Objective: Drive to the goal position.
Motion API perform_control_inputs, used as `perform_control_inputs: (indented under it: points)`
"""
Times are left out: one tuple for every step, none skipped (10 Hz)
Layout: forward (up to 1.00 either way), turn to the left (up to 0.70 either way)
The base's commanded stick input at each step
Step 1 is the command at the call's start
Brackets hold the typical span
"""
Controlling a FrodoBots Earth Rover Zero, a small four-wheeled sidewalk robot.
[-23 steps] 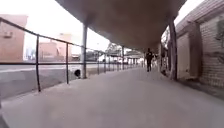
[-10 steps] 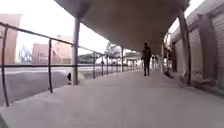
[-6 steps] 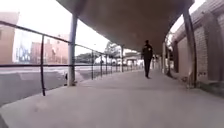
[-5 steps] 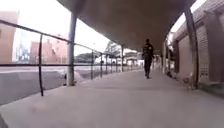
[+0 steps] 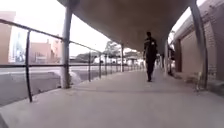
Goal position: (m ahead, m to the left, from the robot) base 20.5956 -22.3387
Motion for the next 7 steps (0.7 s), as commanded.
perform_control_inputs:
  points:
    - [0.70, 0.00]
    - [0.70, 0.00]
    - [0.70, -0.03]
    - [0.70, 0.00]
    - [0.70, -0.09]
    - [0.70, -0.07]
    - [0.70, -0.04]
